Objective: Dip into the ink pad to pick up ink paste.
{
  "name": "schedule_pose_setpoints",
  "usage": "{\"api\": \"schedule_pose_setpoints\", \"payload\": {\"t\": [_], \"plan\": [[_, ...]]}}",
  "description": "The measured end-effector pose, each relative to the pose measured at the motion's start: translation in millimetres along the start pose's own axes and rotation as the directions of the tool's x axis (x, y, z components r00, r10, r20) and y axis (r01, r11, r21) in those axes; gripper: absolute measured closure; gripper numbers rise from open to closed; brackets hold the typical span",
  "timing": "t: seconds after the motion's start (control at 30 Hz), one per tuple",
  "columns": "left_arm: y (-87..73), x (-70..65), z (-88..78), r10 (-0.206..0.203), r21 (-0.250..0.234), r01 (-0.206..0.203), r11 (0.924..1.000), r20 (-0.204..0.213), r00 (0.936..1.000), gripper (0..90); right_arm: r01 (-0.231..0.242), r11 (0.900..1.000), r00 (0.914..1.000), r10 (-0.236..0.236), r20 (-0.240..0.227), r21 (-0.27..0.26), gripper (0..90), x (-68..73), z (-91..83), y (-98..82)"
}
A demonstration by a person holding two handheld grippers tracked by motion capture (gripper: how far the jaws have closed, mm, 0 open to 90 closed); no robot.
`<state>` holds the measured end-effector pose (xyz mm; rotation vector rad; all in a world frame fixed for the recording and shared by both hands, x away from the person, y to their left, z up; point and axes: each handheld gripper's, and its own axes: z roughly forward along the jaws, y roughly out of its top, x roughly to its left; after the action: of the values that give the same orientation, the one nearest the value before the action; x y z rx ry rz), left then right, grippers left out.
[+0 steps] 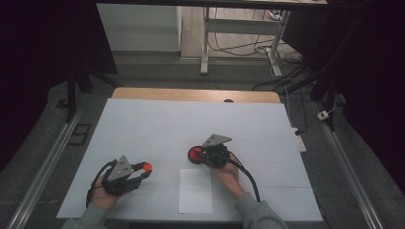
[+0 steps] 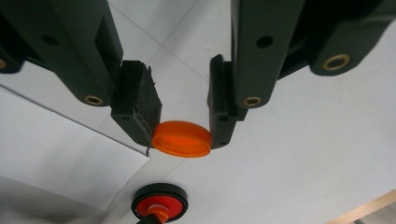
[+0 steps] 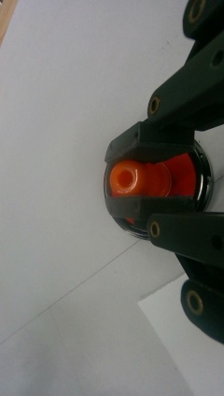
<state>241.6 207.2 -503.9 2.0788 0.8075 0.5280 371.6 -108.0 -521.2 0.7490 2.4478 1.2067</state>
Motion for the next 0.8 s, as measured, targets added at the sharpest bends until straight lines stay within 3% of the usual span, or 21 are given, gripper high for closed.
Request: {"api": "schedule_pose_setpoints", "payload": {"t": [0.17, 0.23, 0.37, 0.8], "plan": [[-0.1, 0.7, -0.7, -0.001, -0.002, 0.001, 1.0000, -0.002, 1.0000, 64.4, -0.032, 0.999, 0.9993, 0.032, -0.018, 0.003, 72.0, -3.5, -0.5, 1.1], [-0.3, 1.8, -0.6, -0.001, -0.001, 0.001, 1.0000, -0.002, 1.0000, 64.4, -0.058, 0.998, 0.9981, 0.057, -0.022, -0.032, 72.0, -6.0, -3.6, 1.4], [-0.8, 2.3, -0.6, -0.003, -0.002, 0.003, 1.0000, -0.002, 1.0000, 64.4, -0.062, 0.993, 0.9980, 0.060, -0.020, -0.101, 72.0, -7.3, -16.3, 9.0], [-0.9, 2.0, 0.3, 0.000, 0.003, 0.000, 1.0000, -0.001, 1.0000, 64.4, -0.089, 0.989, 0.9942, 0.081, -0.070, -0.120, 72.0, -7.2, -29.2, 11.4]]}}
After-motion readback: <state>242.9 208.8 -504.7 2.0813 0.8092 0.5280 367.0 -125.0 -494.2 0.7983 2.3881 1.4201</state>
